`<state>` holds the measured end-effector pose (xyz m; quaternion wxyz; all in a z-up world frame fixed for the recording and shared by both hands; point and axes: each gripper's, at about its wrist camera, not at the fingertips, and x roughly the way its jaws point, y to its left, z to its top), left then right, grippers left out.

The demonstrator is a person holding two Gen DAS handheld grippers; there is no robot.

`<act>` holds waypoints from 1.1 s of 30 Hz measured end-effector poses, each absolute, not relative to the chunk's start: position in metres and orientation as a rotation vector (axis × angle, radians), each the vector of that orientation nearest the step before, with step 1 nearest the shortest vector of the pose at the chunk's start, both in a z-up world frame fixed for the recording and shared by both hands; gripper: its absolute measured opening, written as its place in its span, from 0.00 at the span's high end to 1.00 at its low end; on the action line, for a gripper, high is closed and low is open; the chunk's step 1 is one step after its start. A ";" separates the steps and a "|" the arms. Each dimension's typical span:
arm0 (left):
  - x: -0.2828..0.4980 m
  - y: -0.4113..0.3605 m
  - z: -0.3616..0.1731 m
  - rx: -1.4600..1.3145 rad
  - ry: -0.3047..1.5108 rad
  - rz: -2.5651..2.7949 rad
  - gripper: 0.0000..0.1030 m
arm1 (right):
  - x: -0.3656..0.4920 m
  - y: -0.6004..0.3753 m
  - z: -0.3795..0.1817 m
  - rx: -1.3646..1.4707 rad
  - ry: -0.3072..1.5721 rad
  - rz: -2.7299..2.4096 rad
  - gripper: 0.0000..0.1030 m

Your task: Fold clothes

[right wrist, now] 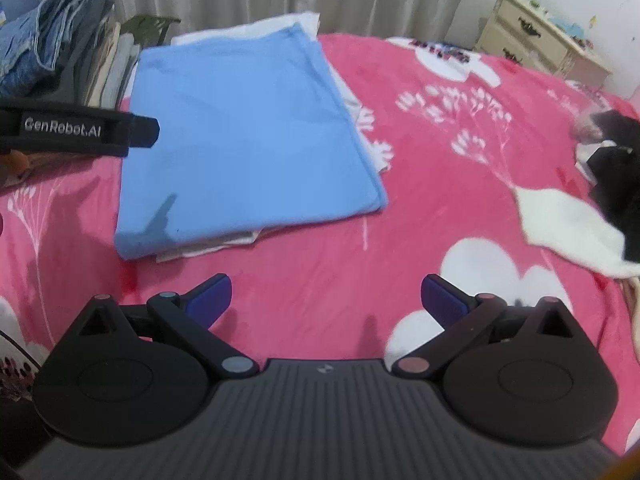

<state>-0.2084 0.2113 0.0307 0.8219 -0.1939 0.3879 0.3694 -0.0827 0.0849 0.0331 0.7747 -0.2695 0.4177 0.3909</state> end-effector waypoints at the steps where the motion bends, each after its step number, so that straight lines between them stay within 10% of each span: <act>1: -0.208 0.210 0.029 -0.405 0.835 0.783 0.00 | -0.082 0.086 0.031 -0.582 0.917 0.845 0.02; 33: -0.208 0.207 0.018 -0.434 0.892 0.798 0.00 | -0.087 0.098 0.024 -0.653 0.904 0.830 0.02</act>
